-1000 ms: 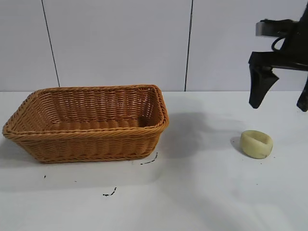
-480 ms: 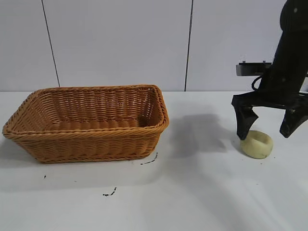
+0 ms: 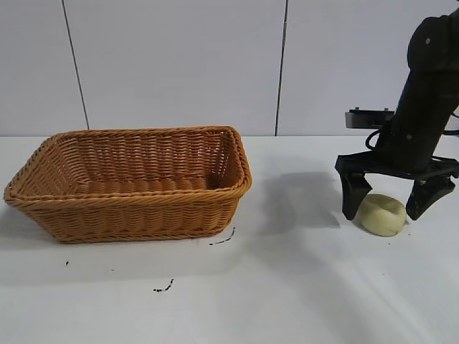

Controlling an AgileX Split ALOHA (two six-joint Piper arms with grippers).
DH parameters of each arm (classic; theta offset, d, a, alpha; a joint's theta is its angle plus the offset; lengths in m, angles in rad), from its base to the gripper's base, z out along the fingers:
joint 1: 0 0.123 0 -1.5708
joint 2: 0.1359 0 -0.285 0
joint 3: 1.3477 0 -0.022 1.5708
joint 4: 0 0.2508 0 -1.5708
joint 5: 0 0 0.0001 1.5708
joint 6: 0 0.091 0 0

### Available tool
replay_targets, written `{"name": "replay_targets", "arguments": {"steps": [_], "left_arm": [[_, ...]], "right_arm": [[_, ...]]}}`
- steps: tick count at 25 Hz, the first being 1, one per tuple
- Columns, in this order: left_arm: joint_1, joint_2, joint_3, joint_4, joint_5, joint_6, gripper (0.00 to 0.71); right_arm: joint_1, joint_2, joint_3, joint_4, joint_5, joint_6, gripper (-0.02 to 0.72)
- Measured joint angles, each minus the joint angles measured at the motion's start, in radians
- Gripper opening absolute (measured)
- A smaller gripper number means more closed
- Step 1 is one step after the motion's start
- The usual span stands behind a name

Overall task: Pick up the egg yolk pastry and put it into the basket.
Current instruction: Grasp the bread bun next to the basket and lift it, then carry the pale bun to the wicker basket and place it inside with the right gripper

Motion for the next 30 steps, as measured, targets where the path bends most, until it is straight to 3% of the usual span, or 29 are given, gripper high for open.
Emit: {"name": "replay_targets", "arguments": {"steps": [4,5,9,10,23,30], "left_arm": [[0.000,0.000,0.000,0.000,0.000,0.000,0.693],[0.000,0.000,0.000,0.000,0.000,0.000,0.693],[0.000,0.000,0.000,0.000,0.000,0.000,0.693],[0.000,0.000,0.000,0.000,0.000,0.000,0.693],[0.000,0.000,0.000,0.000,0.000,0.000,0.693],[0.000,0.000,0.000,0.000,0.000,0.000,0.693]], "right_arm": [[0.000,0.000,0.000,0.000,0.000,0.000,0.449],[0.000,0.000,0.000,0.000,0.000,0.000,0.449],[0.000,0.000,0.000,0.002,-0.002,0.000,0.172],[0.000,0.000,0.000,0.002,-0.003,0.000,0.148],[0.000,-0.156,-0.004,0.002,0.062,0.000,0.118],[0.008,-0.236,-0.191,-0.002,0.214,0.000,0.118]]}}
